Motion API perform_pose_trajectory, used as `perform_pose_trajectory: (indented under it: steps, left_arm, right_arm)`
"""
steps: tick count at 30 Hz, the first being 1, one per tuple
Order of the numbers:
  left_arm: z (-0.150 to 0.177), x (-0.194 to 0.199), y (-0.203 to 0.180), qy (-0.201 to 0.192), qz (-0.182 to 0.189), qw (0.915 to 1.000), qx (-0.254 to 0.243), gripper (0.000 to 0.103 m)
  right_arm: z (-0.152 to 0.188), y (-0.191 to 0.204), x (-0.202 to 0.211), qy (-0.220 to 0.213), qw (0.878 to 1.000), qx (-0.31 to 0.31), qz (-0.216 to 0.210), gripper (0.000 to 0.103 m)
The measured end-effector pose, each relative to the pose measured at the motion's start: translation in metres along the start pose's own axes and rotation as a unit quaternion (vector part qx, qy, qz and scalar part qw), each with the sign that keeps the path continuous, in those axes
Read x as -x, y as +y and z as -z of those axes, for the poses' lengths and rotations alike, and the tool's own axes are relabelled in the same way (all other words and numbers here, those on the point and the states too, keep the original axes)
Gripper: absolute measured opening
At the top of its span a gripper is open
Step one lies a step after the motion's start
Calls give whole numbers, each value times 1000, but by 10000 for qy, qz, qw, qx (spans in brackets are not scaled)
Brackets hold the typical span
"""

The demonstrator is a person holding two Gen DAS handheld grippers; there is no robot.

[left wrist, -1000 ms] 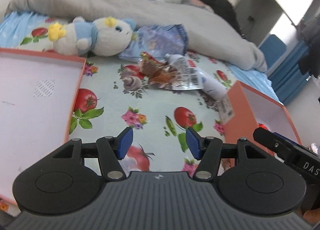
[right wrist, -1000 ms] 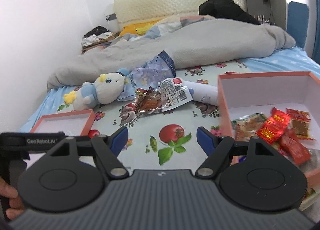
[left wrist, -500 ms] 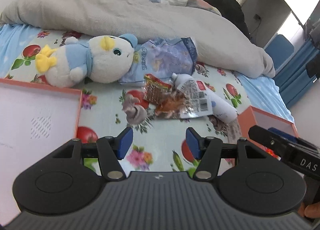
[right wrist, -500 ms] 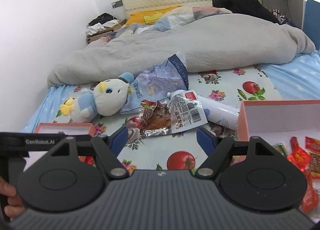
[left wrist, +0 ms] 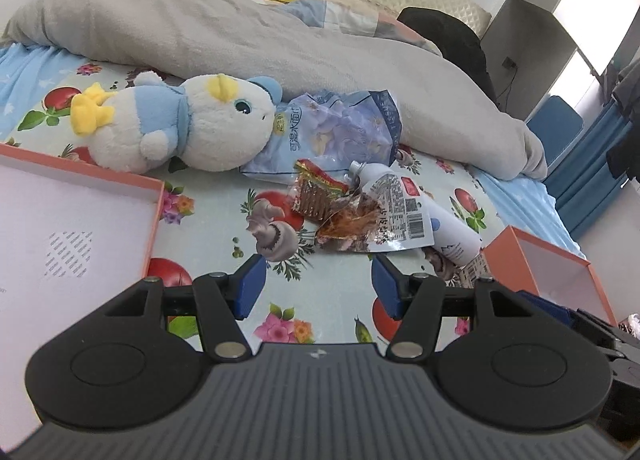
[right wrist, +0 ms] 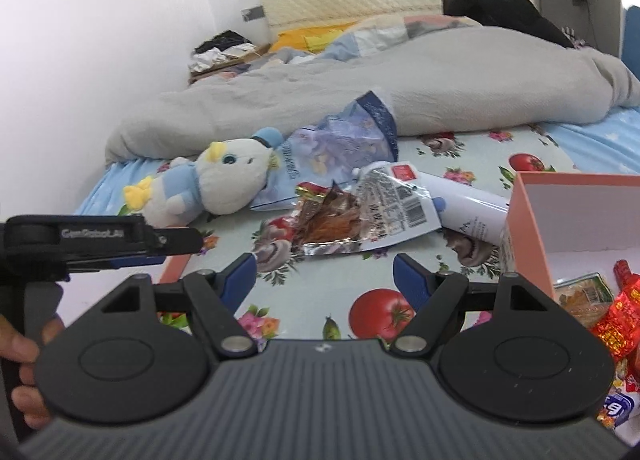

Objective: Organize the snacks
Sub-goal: 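Move both tools back toward the remaining snack pile, then grasp the red spicy strip packet with the left tool while the right tool grasps the brown jerky packet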

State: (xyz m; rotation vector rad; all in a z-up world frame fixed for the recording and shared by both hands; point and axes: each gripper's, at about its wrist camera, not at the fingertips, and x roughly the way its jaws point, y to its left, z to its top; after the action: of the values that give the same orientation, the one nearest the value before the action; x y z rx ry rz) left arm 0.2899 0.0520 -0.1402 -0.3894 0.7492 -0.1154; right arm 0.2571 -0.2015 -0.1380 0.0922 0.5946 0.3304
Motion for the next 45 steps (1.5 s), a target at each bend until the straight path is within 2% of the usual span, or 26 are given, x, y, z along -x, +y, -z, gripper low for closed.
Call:
perform_pose_trajectory:
  steps: [7, 12, 16, 18, 20, 26, 29, 35, 40, 45]
  left_arm:
    - [-5, -19, 8, 65, 97, 9999, 4, 64]
    - [-22, -54, 22, 143, 309, 9993, 145, 64]
    - [-38, -95, 34, 334, 542, 9977, 214, 63]
    - [-45, -118, 41, 473, 657, 9964, 269, 63]
    - [-49, -137, 48, 574, 803, 9945, 339, 63]
    - [-62, -178, 61, 778, 1021, 9912, 329, 62]
    - [-66, -196, 59, 822, 1063, 9909, 77, 59]
    - [-73, -225, 61, 948, 1207, 9881, -69, 54]
    - [-82, -242, 61, 992, 1444, 9845, -81, 53]
    - [-84, -255, 61, 1149, 1793, 9770, 99, 51]
  right_arm:
    - [-1, -1, -14, -12, 10000, -40, -25, 77]
    - [-8, -5, -43, 93, 9999, -106, 60, 77]
    - [-14, -9, -75, 262, 9996, -102, -86, 77]
    - [-16, -7, -93, 343, 9994, 14, -5, 78]
    - [-17, -6, -109, 384, 9992, 122, 71, 86]
    - [-24, -3, -152, 692, 9965, 405, 224, 86]
    - [-27, -2, -170, 707, 9961, 467, 254, 86]
    - [-27, 1, -202, 684, 9928, 720, 670, 86]
    - [-24, -14, -222, 982, 9924, 338, 661, 84]
    - [-19, -24, -225, 1010, 9936, 115, 484, 83]
